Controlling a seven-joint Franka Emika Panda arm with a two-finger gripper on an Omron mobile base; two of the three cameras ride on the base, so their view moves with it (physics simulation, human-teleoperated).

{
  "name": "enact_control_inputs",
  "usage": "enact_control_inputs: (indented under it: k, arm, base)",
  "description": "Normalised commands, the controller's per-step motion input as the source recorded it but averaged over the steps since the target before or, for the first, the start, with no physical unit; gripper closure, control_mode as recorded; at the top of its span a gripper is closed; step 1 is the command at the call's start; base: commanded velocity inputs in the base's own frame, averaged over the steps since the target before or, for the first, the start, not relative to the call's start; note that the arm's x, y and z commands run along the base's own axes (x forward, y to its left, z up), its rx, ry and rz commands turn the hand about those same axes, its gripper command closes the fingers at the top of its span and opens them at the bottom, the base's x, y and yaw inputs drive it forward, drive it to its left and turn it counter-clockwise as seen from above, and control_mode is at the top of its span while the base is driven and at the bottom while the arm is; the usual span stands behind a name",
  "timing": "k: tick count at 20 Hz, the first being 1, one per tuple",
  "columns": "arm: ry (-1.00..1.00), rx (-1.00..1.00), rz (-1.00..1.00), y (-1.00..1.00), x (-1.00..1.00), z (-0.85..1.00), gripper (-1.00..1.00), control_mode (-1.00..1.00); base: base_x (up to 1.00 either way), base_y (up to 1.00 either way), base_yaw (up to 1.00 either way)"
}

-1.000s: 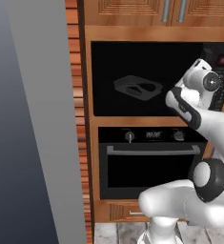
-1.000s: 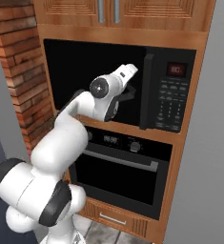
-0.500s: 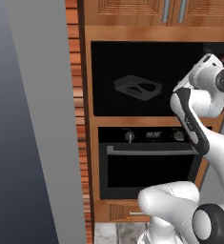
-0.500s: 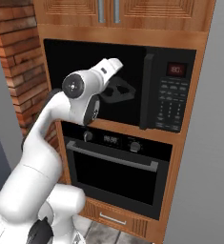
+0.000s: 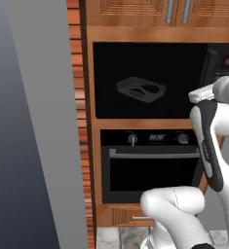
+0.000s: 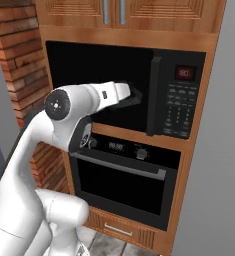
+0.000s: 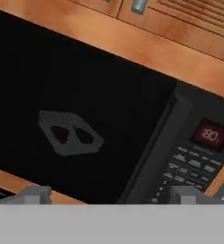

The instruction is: Place the tupperware containing the steak and eggplant meal in the microwave. Close the microwave door and press the start button to reheat the meal.

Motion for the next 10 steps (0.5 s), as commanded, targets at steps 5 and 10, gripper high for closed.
enact_control_inputs:
  k: [5, 10]
  arm:
    - [-0.14, 0.79, -0.05, -0.38, -0.64, -0.26, -1.00, -1.00]
    - [0.01, 0.80, 0.00, -0.26, -0.41, -0.05, -1.00, -1.00]
  base:
    - [0.00, 0.00, 0.00]
    - [0.00, 0.00, 0.00]
